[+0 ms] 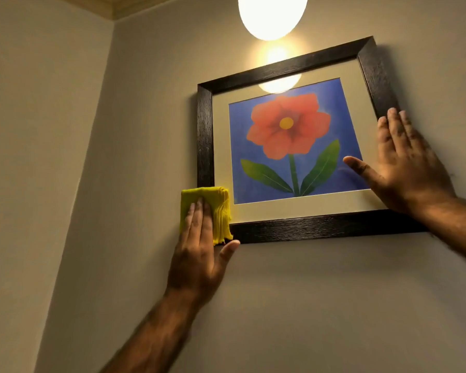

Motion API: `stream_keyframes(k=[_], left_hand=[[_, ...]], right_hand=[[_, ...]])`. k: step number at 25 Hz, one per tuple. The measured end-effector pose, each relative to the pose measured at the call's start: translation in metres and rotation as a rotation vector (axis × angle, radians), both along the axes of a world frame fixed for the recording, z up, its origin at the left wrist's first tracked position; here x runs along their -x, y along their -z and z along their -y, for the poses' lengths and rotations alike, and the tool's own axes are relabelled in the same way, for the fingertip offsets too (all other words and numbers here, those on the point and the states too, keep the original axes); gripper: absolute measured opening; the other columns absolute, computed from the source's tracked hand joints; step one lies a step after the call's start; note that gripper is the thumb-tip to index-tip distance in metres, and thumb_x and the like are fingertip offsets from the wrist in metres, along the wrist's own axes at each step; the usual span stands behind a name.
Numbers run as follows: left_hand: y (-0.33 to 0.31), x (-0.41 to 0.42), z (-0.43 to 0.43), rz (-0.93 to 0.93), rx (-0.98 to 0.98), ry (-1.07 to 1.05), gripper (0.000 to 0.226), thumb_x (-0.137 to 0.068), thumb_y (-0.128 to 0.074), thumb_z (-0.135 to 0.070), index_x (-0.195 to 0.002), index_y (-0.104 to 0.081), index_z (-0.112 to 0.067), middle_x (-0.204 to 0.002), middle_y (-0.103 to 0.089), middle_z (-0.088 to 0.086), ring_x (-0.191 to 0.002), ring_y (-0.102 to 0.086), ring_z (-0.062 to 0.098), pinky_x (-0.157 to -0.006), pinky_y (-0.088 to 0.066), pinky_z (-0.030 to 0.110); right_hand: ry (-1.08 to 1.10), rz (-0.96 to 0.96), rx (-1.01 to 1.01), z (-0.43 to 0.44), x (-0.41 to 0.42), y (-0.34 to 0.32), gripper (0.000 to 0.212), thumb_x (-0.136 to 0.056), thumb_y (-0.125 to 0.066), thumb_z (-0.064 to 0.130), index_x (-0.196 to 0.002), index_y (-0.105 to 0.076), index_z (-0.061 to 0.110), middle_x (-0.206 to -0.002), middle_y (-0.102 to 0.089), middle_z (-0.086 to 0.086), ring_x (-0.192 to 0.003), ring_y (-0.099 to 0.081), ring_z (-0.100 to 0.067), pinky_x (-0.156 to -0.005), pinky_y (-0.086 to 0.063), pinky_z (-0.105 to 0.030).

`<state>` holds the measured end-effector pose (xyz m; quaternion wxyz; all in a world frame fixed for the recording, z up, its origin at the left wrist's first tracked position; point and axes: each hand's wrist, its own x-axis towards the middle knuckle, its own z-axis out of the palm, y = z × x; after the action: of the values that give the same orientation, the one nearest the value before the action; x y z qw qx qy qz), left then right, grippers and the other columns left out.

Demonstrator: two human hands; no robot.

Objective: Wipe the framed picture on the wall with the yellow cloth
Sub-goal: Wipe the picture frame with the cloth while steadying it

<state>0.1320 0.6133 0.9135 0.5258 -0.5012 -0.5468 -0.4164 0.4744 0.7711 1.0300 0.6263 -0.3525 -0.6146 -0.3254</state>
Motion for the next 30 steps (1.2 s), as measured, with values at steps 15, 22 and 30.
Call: stream_keyframes(k=[15,22,30], left_hand=[[-0.231,-0.008,-0.001,0.088,0.049,-0.032,0.108,-0.084,-0.015,-0.083,-0.16,-0.004,-0.008,-0.171,-0.002,0.01,-0.158,-0.002,0.024,-0.127,-0.004,0.038],[-0.086,-0.003,-0.001,0.021,0.043,0.013,0.107,-0.084,-0.007,-0.084,-0.16,-0.01,-0.009,-0.17,-0.003,0.007,-0.158,0.0,0.02,-0.127,-0.006,0.033],[0.015,0.007,0.015,0.025,0.149,-0.016,0.091,-0.09,-0.013,-0.081,-0.159,0.001,-0.024,-0.168,0.008,-0.004,-0.157,-0.002,0.017,-0.122,-0.013,0.034]], right_hand=[[0.03,-0.023,-0.039,-0.001,0.001,-0.001,0.11,-0.084,-0.019,0.082,-0.16,-0.01,0.001,-0.17,-0.005,-0.015,-0.159,-0.006,-0.027,-0.128,-0.011,-0.041],[0.018,-0.022,-0.029,0.001,0.0,0.0,0.108,-0.086,-0.02,0.08,-0.16,-0.01,0.002,-0.17,-0.005,-0.015,-0.159,-0.005,-0.027,-0.128,-0.011,-0.042],[0.011,-0.021,-0.022,0.005,0.002,0.001,0.107,-0.086,-0.023,0.078,-0.16,-0.01,0.002,-0.17,-0.004,-0.015,-0.159,-0.005,-0.027,-0.128,-0.011,-0.042]])
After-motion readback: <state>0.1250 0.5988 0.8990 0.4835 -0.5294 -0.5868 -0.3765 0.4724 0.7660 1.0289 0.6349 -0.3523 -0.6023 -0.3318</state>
